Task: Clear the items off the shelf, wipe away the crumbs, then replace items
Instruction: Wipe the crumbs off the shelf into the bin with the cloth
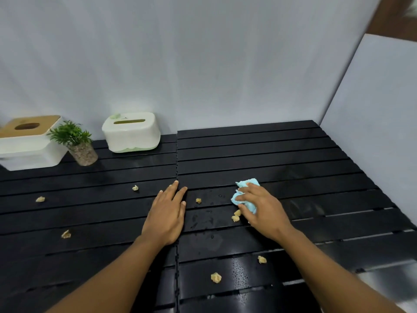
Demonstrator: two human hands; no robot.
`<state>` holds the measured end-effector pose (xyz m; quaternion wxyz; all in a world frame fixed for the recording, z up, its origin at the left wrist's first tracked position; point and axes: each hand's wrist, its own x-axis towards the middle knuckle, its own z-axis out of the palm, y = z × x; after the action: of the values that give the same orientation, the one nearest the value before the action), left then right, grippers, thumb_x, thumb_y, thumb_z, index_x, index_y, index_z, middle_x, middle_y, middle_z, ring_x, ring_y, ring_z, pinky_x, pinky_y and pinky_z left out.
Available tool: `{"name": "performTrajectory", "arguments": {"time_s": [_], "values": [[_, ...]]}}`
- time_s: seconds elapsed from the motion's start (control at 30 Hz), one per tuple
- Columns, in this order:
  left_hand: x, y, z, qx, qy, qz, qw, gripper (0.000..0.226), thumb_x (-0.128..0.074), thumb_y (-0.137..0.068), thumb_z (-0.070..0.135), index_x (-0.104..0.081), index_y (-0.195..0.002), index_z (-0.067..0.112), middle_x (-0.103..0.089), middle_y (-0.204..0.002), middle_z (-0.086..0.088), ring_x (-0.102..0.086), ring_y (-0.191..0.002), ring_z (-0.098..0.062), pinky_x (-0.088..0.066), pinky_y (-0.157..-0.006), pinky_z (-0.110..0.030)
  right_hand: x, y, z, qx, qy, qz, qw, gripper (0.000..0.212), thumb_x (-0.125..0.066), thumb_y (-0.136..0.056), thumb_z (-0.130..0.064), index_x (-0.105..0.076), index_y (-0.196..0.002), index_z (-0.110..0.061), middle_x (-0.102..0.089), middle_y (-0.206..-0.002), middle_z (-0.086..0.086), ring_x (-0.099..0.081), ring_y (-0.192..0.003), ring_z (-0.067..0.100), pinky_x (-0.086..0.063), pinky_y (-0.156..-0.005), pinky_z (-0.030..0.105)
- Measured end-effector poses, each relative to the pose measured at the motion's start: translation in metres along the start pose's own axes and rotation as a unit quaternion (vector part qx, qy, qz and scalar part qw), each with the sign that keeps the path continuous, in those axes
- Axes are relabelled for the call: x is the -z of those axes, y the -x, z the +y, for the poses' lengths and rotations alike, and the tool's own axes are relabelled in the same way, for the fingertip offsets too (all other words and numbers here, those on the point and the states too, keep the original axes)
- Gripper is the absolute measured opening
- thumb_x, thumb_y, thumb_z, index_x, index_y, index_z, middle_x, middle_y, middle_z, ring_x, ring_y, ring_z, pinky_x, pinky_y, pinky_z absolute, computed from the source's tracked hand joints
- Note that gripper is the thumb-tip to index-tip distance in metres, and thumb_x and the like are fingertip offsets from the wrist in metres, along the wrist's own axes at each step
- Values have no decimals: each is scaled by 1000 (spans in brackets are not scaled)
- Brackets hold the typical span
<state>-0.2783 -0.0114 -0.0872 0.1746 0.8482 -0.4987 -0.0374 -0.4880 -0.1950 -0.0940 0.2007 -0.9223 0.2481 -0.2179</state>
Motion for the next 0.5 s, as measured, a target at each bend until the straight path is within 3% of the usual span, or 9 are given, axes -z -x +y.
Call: {"name": "performTrajectory", "arguments": {"time_s": [0.13,0.2,0.3,0.4,0.5], "values": [[0,2,-2,-2,2,-2,1000,49,-22,-103,32,-23,-150,23,-11,-160,0,-11,-146,-15,-3,-120,-31,-17,-16,-37,58,-94,-72,991,18,-62,-88,-32,-68,-105,-34,-61,-124,-20,-41,-130,-1,-34,-106,22],[-1,3,0,-9,4,-2,1000,49,-22,-103,32,-22,-150,22,-10,-161,0,-10,-146,-16,-2,-120,-30,-11,-27,-35,39,-134,-44,989,19,-62,-88,-30,-69,-105,-33,-63,-123,-18,-45,-127,-2,-36,-105,22],[0,4,-2,-11,2,3,1000,49,-21,-103,32,-22,-150,22,-11,-160,-1,-10,-146,-16,-1,-119,-30,2,-47,-4,-22,-46,14,999,21,-61,-89,-26,-69,-109,-28,-60,-127,-12,-48,-126,6,-39,-99,25],[-1,4,-3,-8,-2,5,1000,49,-20,-103,32,-21,-151,22,-10,-161,-1,-9,-146,-15,0,-119,-29,-3,-53,14,-81,53,15,995,26,-56,-90,-26,-65,-114,-26,-57,-130,-10,-43,-130,12,-46,-98,40],[-2,2,-4,-8,2,7,1000,49,-19,-103,32,-21,-150,22,-10,-161,0,-8,-146,-14,0,-119,-30,-17,-54,-5,-52,63,-6,997,29,-53,-90,-29,-63,-118,-28,-55,-134,-10,-38,-134,12,-44,-102,40]]}}
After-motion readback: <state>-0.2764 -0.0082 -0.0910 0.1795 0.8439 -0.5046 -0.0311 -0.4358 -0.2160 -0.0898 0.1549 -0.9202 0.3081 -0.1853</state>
